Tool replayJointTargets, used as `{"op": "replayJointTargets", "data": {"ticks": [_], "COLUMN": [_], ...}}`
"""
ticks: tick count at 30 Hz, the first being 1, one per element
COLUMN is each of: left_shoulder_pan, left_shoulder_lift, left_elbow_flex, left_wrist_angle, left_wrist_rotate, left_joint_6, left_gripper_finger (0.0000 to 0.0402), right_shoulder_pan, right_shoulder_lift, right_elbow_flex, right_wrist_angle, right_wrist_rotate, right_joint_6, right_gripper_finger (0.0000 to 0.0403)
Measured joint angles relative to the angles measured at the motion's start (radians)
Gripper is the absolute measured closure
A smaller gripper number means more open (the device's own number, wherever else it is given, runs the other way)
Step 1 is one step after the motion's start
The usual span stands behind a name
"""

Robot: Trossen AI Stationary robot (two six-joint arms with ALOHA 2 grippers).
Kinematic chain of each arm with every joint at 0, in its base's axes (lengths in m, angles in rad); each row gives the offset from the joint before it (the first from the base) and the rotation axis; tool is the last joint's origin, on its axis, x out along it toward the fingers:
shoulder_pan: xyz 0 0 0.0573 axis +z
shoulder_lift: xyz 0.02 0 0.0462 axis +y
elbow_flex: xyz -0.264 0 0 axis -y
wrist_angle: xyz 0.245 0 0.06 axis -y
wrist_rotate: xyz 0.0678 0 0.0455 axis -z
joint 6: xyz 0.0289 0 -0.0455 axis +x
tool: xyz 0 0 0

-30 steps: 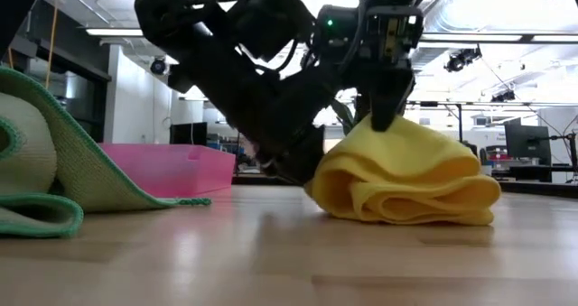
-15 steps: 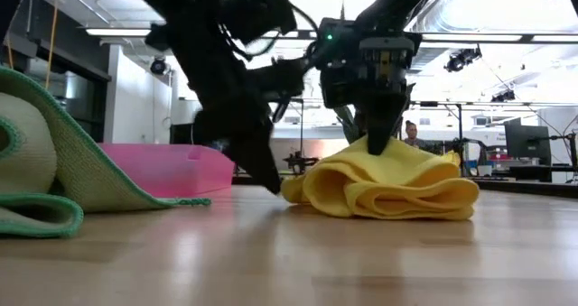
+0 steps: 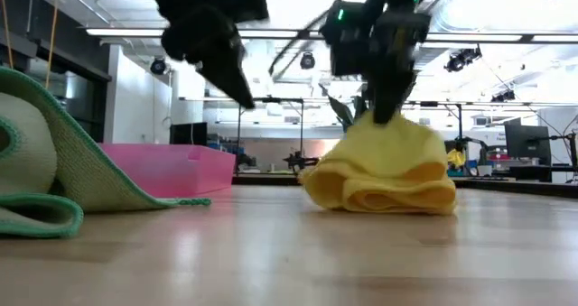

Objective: Fold microfiber towels
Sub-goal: Put the folded yellow microfiber towel into the pink bin

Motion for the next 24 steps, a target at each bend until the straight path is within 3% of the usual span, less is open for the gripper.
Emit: {"op": "replayJointTargets", "data": {"ticks": [6, 10, 16, 21, 24], "left_shoulder_pan": [0.066, 0.154, 0.264, 0.275, 0.261], "left_shoulder_lift": [-0.253, -0.367, -0.347, -0.227, -0.123], "left_elbow_flex": [-0.051, -0.093, -0.093, -0.082, -0.032], "left_wrist_angle": [0.033, 0.162, 0.359, 0.529, 0.560], "left_wrist_rotate": [-0.082, 0.042, 0.339, 0.567, 0.613], "left_joint_6": [0.097, 0.075, 0.069, 0.067, 0.044], "left_gripper_finger": [0.0401, 0.0398, 0.0353, 0.0268, 0.0210], "right_shoulder_pan": [0.005, 0.064, 0.184, 0.250, 0.266], "right_shoulder_lift": [-0.173, -0.249, -0.277, -0.270, -0.269], "right_elbow_flex": [0.085, 0.129, 0.145, 0.144, 0.144], "right_wrist_angle": [-0.086, -0.080, -0.079, -0.083, -0.083], "right_wrist_rotate": [-0.097, -0.162, -0.143, -0.071, -0.042], "right_joint_6": [-0.061, -0.043, -0.038, -0.039, -0.040], "right_gripper_finger": [0.0403, 0.0403, 0.0403, 0.0403, 0.0403]}}
